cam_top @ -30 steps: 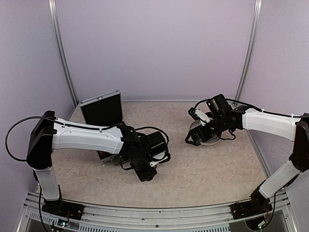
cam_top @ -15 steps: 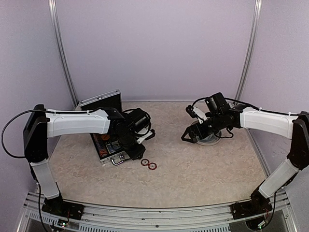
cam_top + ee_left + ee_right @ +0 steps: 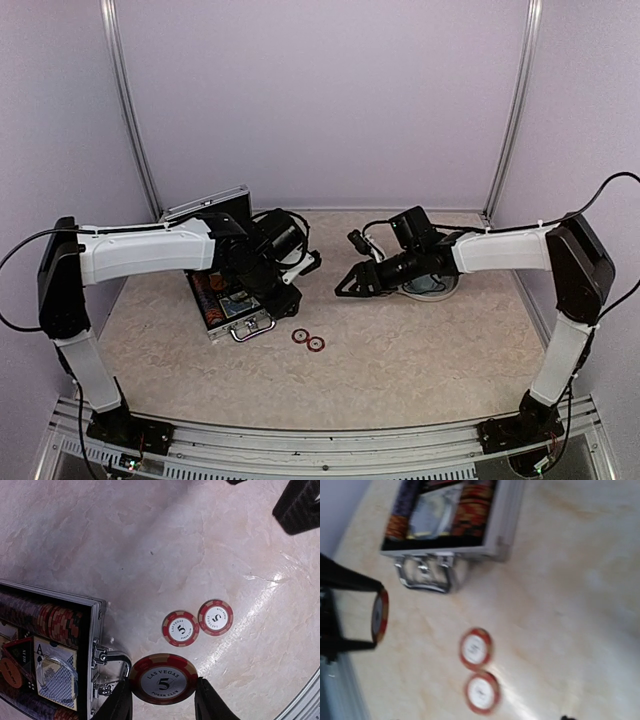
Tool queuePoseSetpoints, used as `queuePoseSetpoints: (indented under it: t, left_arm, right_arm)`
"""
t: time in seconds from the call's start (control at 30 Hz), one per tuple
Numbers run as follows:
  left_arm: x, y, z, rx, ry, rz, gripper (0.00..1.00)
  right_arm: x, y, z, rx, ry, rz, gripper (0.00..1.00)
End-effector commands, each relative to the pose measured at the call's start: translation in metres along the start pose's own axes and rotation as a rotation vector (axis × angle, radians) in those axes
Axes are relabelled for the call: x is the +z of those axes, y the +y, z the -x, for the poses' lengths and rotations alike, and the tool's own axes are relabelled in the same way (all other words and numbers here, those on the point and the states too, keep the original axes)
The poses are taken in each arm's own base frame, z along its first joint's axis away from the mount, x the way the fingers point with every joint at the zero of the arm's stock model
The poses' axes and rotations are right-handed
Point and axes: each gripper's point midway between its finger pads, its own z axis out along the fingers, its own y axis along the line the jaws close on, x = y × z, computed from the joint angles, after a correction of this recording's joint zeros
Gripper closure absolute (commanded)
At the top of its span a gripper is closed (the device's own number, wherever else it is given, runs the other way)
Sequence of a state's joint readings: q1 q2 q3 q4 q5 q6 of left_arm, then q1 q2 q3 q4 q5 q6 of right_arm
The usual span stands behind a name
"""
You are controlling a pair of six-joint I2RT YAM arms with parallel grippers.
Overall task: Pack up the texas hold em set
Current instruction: Pass from the left arm to the right
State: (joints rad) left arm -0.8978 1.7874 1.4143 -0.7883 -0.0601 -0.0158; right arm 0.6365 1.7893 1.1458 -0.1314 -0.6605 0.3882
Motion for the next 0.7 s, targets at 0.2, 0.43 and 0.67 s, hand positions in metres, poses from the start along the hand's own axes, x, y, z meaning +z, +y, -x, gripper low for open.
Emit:
queuePoseSetpoints:
  t: [0.2,0.43,0.67]
  left_arm:
    - [-0.027,0.005,0.024,-0.027,-0.130,0.007,0.60]
    - [-0.031,0.005,0.024,-0.031,-0.143,0.005,0.60]
    - [-0.028,0.005,0.021,-0.029,-0.134,0.007,0.60]
  right_arm:
    - [0.032,0.050,0.022,0.067,-0.007,0.294,0.41]
    - [0.048,0.064,0.026,0.090,0.014,0.376,0.48]
    - [0.059,0.072,0.028,0.098,0.032,0.419,0.55]
